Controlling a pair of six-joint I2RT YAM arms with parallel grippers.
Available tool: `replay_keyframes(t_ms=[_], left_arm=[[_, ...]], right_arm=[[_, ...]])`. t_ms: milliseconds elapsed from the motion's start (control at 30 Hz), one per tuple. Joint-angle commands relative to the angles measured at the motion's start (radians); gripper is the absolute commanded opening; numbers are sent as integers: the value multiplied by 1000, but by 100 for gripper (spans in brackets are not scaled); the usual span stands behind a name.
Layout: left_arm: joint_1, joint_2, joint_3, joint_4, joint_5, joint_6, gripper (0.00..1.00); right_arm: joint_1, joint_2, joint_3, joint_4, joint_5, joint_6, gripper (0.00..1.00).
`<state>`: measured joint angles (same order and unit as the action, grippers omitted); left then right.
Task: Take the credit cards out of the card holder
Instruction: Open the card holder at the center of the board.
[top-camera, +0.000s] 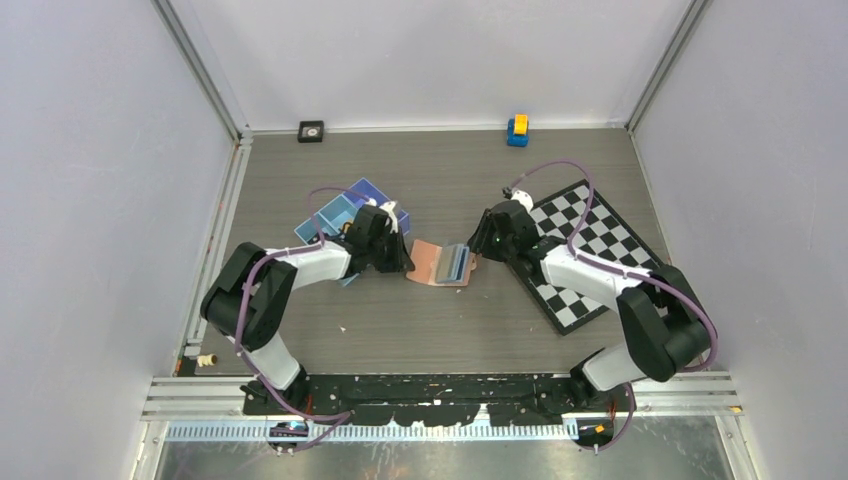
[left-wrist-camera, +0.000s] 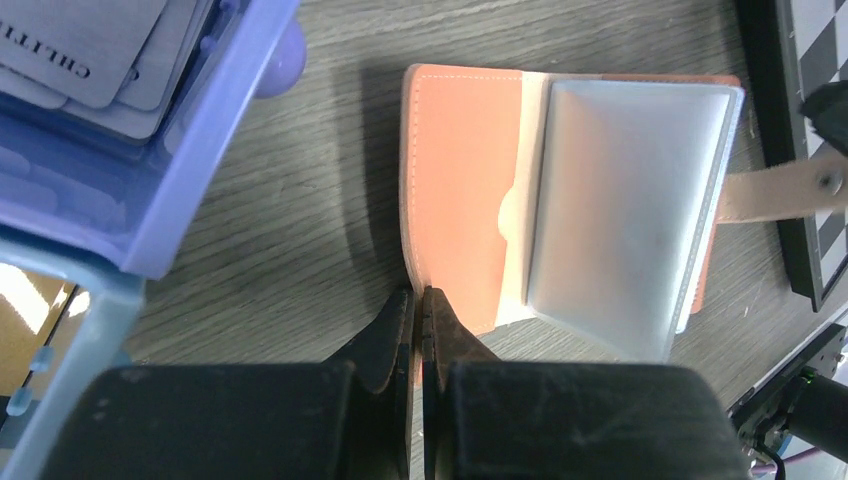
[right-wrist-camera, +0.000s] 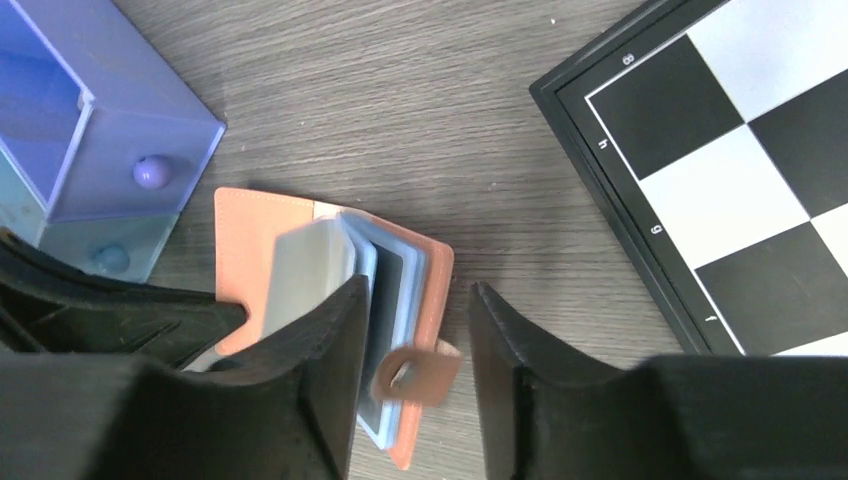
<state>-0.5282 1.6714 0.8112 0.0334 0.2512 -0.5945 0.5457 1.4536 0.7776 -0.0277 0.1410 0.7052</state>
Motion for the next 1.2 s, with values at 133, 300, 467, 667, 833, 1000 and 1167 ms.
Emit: replay_keyframes(t_ms=[133, 300, 467, 667, 833, 1000, 1167], left_arm=[[1, 16, 51, -30, -11, 27, 0], [1, 28, 62, -31, -12, 34, 0], [2, 46, 73, -63, -19, 37, 0], [2, 51, 78, -62, -7, 33, 0], [0, 49, 66, -24, 34, 23, 0], [0, 60, 60, 32, 116, 1, 0], [0, 39, 33, 111, 190, -12, 5]], right_arm=[[-77, 46, -43, 149, -222, 75, 79], [-87, 87, -30, 113, -265, 101, 86], [-92, 112, -39, 129, -304, 122, 77], [-92, 213, -6, 155, -395, 138, 62], [-92, 249, -4, 214, -467, 154, 46], [-92, 189, -30, 245, -470, 136, 29], [-90, 148, -36, 239, -469, 116, 27]])
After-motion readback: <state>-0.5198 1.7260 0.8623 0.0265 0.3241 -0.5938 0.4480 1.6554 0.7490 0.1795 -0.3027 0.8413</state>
